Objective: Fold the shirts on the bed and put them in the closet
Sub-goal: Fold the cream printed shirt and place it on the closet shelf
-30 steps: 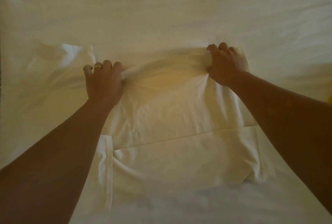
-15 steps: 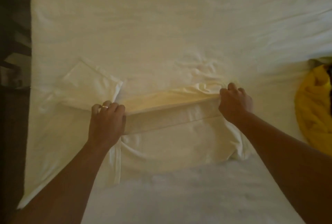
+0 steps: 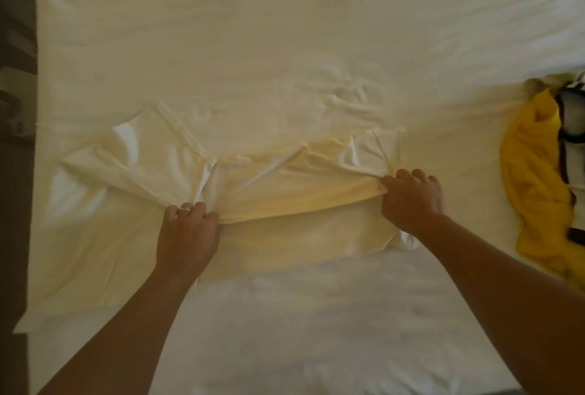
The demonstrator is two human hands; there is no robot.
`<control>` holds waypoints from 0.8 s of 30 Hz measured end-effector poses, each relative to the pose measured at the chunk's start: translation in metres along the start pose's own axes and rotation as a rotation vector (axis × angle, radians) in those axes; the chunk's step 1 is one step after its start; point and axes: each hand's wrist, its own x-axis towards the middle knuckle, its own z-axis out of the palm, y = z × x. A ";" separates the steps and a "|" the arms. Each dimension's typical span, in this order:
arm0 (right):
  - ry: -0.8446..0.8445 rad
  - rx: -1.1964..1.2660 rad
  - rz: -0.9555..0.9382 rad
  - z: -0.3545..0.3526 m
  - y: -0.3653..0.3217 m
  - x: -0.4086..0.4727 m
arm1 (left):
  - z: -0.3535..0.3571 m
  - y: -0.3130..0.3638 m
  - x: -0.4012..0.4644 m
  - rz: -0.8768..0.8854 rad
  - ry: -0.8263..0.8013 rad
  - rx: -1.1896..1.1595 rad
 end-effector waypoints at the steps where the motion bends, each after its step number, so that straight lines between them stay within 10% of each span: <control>1: -0.022 0.064 0.010 -0.003 0.000 0.001 | -0.005 0.003 0.002 -0.018 -0.052 -0.011; 7: 0.145 0.702 0.278 -0.017 0.006 0.038 | -0.026 0.021 0.053 -0.107 -0.085 -0.131; 19: -0.011 0.912 0.432 -0.026 -0.009 0.116 | -0.004 0.036 0.128 -0.220 -0.090 -0.451; 24: 0.168 1.140 0.711 -0.023 0.016 0.125 | 0.005 0.026 0.132 -0.344 -0.083 -0.439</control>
